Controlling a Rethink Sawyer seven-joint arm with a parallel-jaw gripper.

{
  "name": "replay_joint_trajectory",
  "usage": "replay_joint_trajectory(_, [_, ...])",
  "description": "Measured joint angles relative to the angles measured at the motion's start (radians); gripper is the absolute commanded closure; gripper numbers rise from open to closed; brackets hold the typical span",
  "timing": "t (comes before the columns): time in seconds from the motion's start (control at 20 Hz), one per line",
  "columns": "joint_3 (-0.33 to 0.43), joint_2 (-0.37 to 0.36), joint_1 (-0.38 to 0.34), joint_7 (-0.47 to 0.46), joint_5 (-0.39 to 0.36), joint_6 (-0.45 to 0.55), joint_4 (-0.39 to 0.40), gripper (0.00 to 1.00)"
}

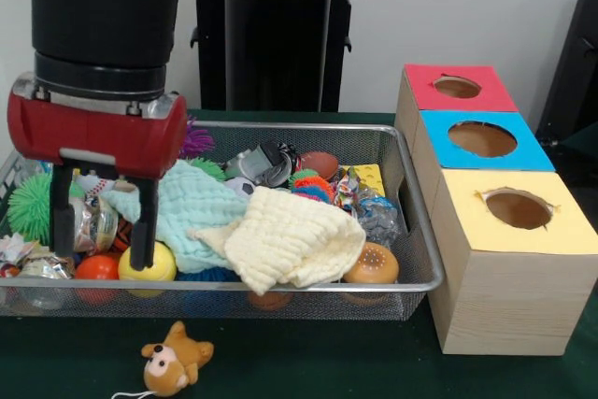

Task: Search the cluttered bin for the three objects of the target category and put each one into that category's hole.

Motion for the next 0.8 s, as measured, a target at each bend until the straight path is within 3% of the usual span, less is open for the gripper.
replay_joint_trajectory(0.8, [0.001,0.091,-0.002,0.0,0.0,-0.104,-0.042,0.0])
